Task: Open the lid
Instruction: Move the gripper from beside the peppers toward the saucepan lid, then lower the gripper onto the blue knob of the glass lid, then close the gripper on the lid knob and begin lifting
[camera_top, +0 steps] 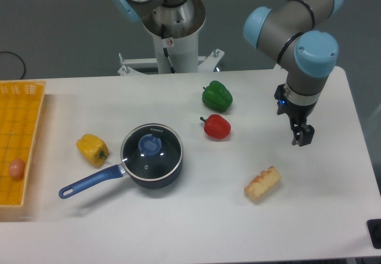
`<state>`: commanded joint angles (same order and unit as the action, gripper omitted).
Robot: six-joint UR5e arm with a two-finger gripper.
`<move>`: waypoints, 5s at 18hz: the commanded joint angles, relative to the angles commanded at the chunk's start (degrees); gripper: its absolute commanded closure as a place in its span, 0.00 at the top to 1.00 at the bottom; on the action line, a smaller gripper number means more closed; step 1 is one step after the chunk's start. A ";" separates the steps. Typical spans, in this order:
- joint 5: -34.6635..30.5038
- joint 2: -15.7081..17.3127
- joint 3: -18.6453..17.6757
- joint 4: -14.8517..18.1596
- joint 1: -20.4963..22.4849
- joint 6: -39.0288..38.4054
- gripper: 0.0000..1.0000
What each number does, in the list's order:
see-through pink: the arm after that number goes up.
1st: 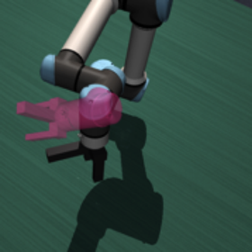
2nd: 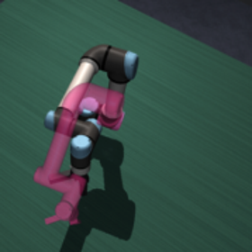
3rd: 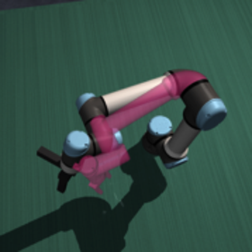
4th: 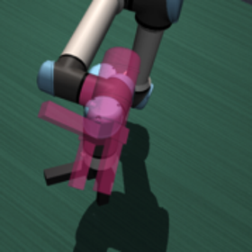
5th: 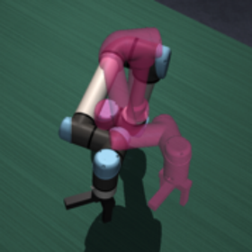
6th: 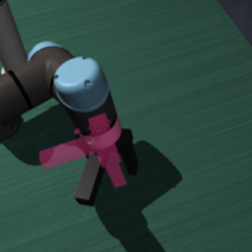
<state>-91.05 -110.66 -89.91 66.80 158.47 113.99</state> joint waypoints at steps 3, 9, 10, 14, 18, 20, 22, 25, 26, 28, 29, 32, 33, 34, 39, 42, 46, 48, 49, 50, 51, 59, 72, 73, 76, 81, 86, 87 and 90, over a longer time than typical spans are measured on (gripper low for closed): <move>0.00 0.18 0.00 0.09 0.00 0.00 1.00; 3.25 2.37 -3.87 -0.97 1.31 -0.97 1.00; 3.08 2.81 -3.87 -0.88 1.67 -0.97 1.00; 2.55 4.92 -5.80 -0.97 1.15 -11.81 1.00; 2.90 6.15 -5.19 -0.62 -0.26 -23.54 1.00; 3.07 6.42 -5.27 -0.61 -1.31 -24.78 1.00; 3.25 6.68 -5.36 -0.79 -2.98 -27.40 1.00; 2.82 6.24 -4.84 -1.31 -7.28 -37.06 1.00; 2.90 6.15 -4.83 -1.84 -8.43 -38.74 1.00; 2.81 6.24 -4.83 -2.29 -9.23 -40.95 1.00; 3.25 6.24 -4.83 -2.29 -9.75 -41.13 1.00; 2.82 6.50 -5.45 -2.02 -11.77 -41.39 1.00; 2.81 6.77 -5.89 -2.11 -12.73 -41.92 1.00; 2.81 6.86 -6.15 -2.11 -13.53 -43.23 1.00; 2.37 8.00 -7.29 -1.67 -17.92 -45.71 1.00; -0.16 8.00 -7.65 -1.32 -22.39 -45.62 1.00; -2.02 7.39 -7.47 -1.41 -26.10 -45.62 1.00; -2.11 6.95 -7.47 -1.32 -27.50 -45.70 1.00; -2.11 6.86 -7.56 -1.32 -27.94 -45.70 1.00; -2.11 6.86 -7.73 -1.32 -28.38 -45.70 1.00; -2.11 6.68 -7.74 -1.32 -29.17 -45.70 1.00; -1.67 3.69 -7.56 -1.93 -31.46 -43.86 1.00; -1.76 2.03 -7.47 -1.93 -31.99 -44.12 1.00; -1.76 1.76 -7.47 -1.93 -31.99 -44.12 1.00; -1.76 0.97 -7.47 -1.93 -32.17 -44.12 1.00; -1.67 0.70 -7.47 -1.93 -32.34 -43.77 1.00; -1.67 0.35 -7.38 -1.93 -32.43 -43.68 0.99; -1.58 0.35 -7.38 -1.93 -32.43 -43.68 0.96; -1.58 0.35 -7.38 -1.93 -32.43 -43.42 0.88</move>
<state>-92.64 -110.30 -97.29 64.86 126.04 70.57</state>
